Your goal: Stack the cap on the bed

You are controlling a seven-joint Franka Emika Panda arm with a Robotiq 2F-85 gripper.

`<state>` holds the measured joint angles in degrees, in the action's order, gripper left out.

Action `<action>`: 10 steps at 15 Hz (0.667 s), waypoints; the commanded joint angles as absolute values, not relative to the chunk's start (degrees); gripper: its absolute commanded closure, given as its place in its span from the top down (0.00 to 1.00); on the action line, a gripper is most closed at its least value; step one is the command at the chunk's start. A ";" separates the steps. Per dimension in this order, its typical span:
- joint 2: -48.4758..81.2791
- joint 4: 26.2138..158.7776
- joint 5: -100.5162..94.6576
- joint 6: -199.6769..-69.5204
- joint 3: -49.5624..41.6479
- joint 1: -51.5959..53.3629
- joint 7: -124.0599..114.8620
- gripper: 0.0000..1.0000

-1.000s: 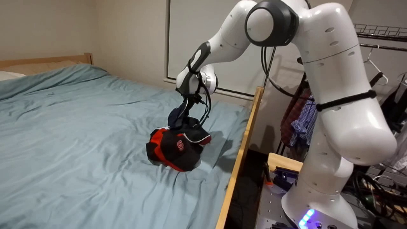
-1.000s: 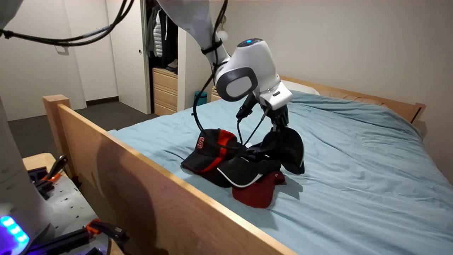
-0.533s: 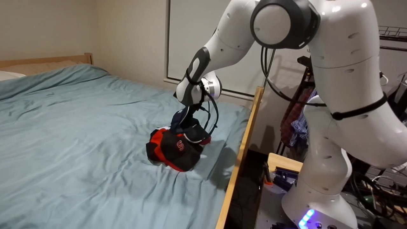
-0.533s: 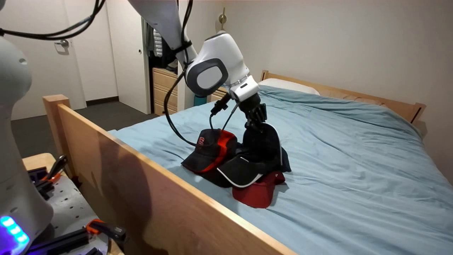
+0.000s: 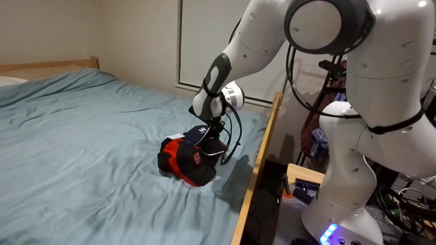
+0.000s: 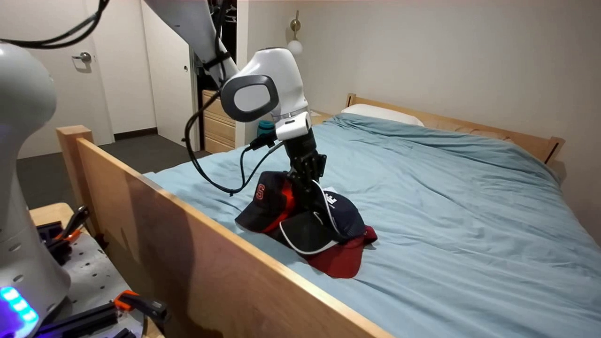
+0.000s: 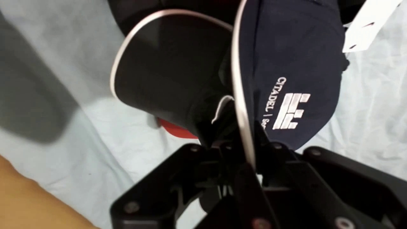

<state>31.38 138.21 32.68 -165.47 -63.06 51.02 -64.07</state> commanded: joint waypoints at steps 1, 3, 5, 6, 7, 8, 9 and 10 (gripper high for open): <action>27.68 141.63 26.86 -159.89 -64.99 51.58 -72.76 0.05; 21.84 141.61 24.98 -159.33 -60.26 46.80 -71.85 0.32; 17.51 141.43 24.02 -160.96 -54.86 41.28 -69.32 0.39; 15.57 141.52 23.23 -160.95 -52.12 38.40 -68.79 0.46; 13.87 141.54 22.66 -160.71 -48.81 34.94 -68.22 0.52; 12.01 141.68 21.82 -160.26 -45.29 31.24 -67.64 0.59; 10.25 141.89 21.11 -159.87 -41.59 27.35 -66.71 0.65; 8.49 141.89 20.83 -158.43 -37.24 22.88 -65.12 0.73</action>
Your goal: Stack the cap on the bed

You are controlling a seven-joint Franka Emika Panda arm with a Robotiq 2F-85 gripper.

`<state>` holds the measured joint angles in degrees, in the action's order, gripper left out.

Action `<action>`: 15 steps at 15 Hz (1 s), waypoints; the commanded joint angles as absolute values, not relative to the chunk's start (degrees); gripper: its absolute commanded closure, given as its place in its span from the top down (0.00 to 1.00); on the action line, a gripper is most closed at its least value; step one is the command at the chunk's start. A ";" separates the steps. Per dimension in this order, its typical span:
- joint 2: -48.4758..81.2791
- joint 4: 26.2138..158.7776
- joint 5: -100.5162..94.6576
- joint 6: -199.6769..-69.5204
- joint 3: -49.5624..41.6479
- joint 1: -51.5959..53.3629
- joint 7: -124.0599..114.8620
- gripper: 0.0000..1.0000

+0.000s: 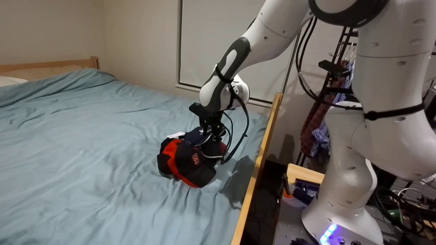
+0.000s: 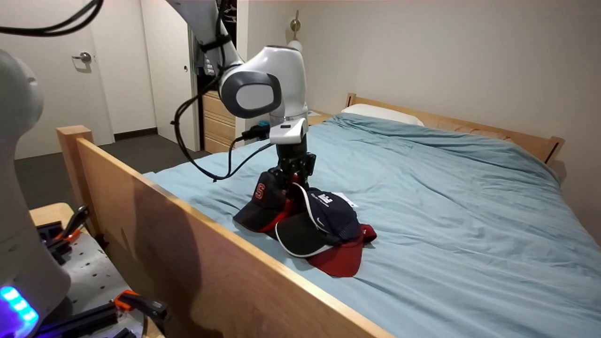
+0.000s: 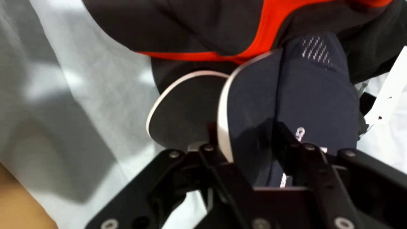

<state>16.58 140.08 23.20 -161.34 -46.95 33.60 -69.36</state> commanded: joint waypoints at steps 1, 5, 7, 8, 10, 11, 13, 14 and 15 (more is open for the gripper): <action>6.95 142.27 20.89 -157.55 -32.89 18.69 -63.46 0.78; 0.97 144.72 25.79 -152.04 -18.61 4.72 -51.50 0.99; -1.20 145.21 28.85 -148.20 -15.19 0.74 -43.87 1.00; -1.15 144.99 28.05 -149.46 -14.74 -0.86 -40.82 1.00; -1.05 145.07 28.90 -156.05 -14.15 -3.42 -34.29 1.00; -0.71 144.62 30.69 -157.81 -14.13 -4.54 -31.02 1.00; 1.48 142.10 37.10 -160.04 -16.92 -3.46 -22.33 1.00; 2.50 140.01 40.89 -158.29 -17.19 -3.49 -17.96 1.00; 3.73 138.71 45.25 -157.03 -17.65 -3.80 -13.61 1.00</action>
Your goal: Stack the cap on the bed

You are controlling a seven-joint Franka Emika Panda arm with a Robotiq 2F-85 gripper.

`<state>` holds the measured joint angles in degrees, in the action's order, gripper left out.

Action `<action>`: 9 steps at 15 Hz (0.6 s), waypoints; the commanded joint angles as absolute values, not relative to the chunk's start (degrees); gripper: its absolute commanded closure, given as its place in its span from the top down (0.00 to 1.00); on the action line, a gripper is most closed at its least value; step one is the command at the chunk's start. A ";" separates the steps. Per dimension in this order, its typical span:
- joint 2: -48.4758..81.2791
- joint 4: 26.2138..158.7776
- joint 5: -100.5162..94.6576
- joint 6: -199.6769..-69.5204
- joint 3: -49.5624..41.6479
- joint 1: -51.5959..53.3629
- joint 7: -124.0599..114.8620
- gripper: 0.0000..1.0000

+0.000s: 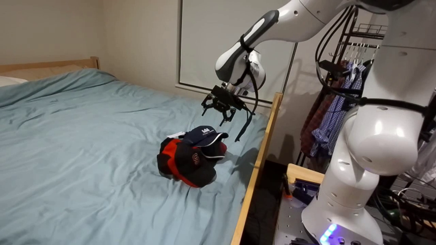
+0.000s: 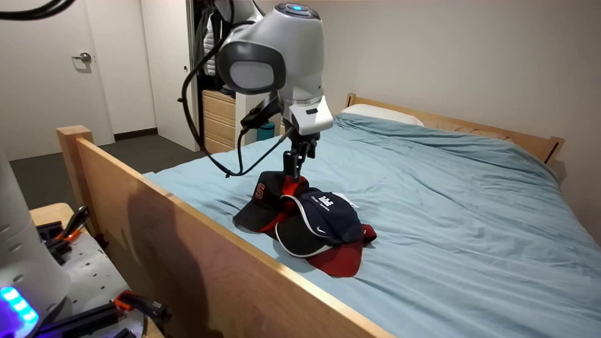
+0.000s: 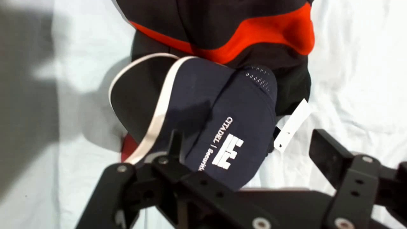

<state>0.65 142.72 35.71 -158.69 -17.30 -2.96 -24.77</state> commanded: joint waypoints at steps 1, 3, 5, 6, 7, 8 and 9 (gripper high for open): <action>5.34 137.08 48.13 -155.29 -17.94 -3.92 -10.89 1.00; 8.79 134.44 53.83 -154.78 -17.73 -4.02 -5.43 1.00; 13.14 131.69 57.59 -153.26 -17.40 -4.45 -2.57 1.00; 14.87 130.71 58.58 -152.50 -17.40 -4.59 -2.23 1.00; 16.67 130.01 58.63 -151.67 -17.58 -4.53 -3.77 1.00; 18.12 129.60 57.49 -150.62 -18.02 -4.32 -6.01 1.00; 18.70 130.01 54.04 -151.17 -15.65 -6.73 -9.70 1.00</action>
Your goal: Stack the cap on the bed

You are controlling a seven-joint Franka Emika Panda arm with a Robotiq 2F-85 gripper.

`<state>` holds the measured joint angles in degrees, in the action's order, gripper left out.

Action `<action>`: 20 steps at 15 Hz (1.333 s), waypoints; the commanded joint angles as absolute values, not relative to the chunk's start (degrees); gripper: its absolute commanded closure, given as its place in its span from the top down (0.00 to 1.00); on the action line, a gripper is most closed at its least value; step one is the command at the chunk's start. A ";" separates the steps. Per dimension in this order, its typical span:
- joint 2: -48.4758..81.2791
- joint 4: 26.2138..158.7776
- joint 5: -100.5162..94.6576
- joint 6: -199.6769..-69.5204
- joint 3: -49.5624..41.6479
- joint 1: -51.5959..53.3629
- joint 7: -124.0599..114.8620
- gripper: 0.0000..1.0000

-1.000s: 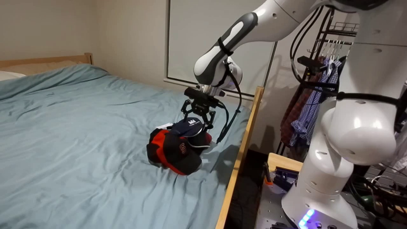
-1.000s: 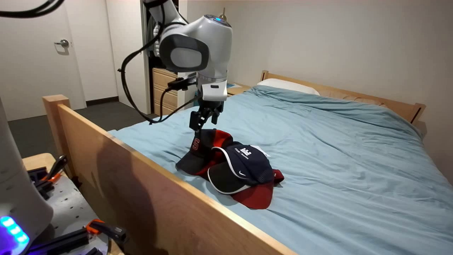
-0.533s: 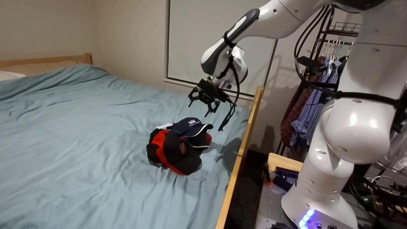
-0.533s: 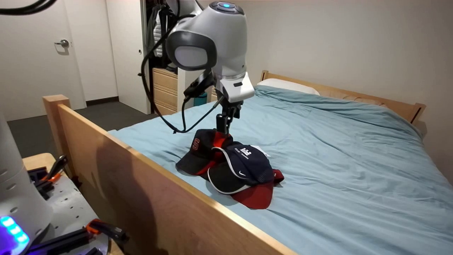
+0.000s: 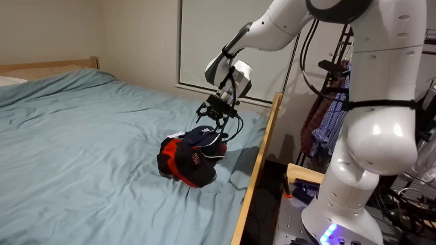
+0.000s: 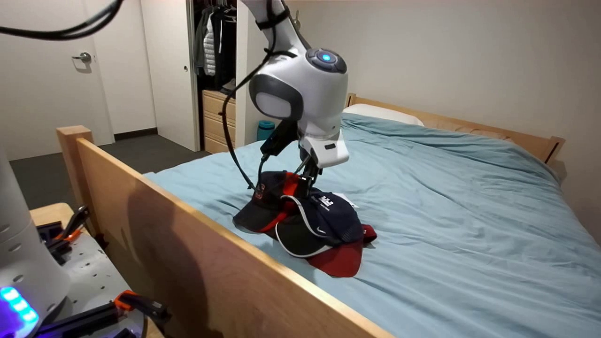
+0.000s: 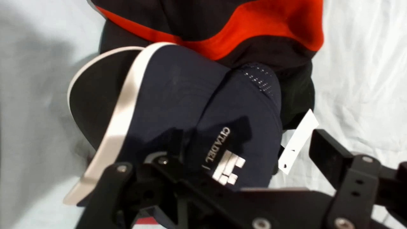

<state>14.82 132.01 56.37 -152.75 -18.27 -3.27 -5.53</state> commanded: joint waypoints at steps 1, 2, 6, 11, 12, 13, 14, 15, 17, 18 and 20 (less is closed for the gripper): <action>19.23 130.50 52.02 -151.91 -16.12 -6.35 -12.46 1.00; 19.82 130.86 49.79 -152.10 -16.47 -6.26 -15.49 1.00; 18.87 132.98 46.13 -150.73 -15.93 -6.72 -23.23 1.00; 16.57 132.21 43.33 -153.49 -15.66 -6.07 -23.46 1.00; 15.80 131.94 40.87 -154.02 -16.13 -5.58 -24.18 1.00; 14.68 132.02 38.55 -154.52 -16.37 -5.35 -24.66 1.00; 12.34 132.57 35.07 -154.86 -16.90 -4.99 -25.23 1.00; 10.58 132.68 32.03 -154.64 -17.00 -5.10 -25.51 1.00; 6.62 132.06 24.39 -152.25 -16.86 -5.77 -25.03 1.00; 4.75 130.56 20.12 -148.26 -16.63 -6.45 -23.65 1.00; 2.29 127.16 18.46 -141.33 -15.03 -7.68 -19.84 1.00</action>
<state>7.17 130.02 22.16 -150.35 -16.97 -5.35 -23.92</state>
